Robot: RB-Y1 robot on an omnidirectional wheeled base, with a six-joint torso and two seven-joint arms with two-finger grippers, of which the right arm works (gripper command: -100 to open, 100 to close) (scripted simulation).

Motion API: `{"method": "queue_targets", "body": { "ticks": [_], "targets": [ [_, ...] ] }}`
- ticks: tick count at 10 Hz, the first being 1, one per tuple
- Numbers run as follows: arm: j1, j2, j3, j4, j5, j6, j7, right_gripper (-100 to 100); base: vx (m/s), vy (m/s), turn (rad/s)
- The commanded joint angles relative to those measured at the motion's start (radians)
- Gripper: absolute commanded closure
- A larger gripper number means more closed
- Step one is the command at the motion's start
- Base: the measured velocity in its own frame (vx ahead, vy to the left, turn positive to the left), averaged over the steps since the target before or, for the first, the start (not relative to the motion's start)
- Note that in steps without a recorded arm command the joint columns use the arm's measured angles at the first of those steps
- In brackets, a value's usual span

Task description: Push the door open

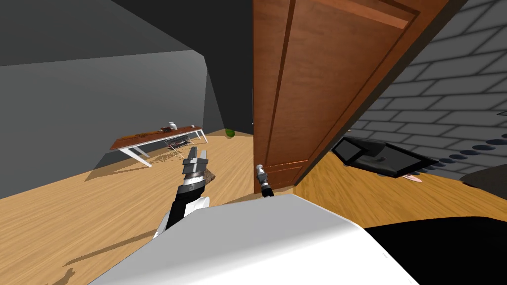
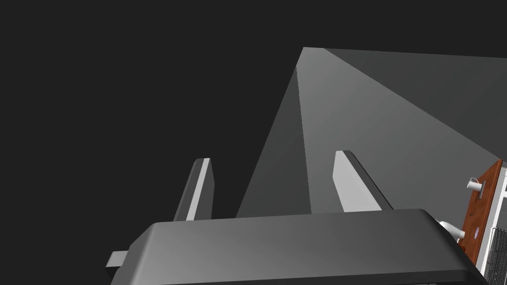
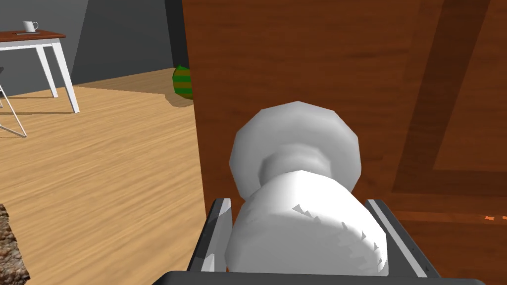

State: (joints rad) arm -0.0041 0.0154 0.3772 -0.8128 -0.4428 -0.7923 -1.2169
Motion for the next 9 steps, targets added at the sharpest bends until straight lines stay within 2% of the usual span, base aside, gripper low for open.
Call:
{"method": "queue_targets", "body": {
  "ticks": [1, 2, 4, 5, 6, 9],
  "targets": [
    [-0.001, -0.025, -0.018, 0.001, -0.010, -0.004, 0.004, 100, 0.137, 0.068, -0.016],
    [-0.002, -0.033, -0.027, 0.001, -0.015, -0.006, 0.006, 100, 0.164, 0.123, -0.098],
    [-0.002, -0.033, -0.027, 0.001, -0.015, -0.006, 0.006, 100, 0.090, 0.058, -0.018],
    [-0.003, -0.044, -0.048, 0.001, -0.026, -0.011, 0.011, 100, 0.127, 0.051, -0.047],
    [-0.004, -0.045, -0.059, 0.002, -0.032, -0.014, 0.014, 100, 0.187, 0.134, -0.083],
    [-0.006, -0.031, -0.091, 0.003, -0.050, -0.021, 0.021, 100, 0.219, 0.108, -0.074]
  ]
}}
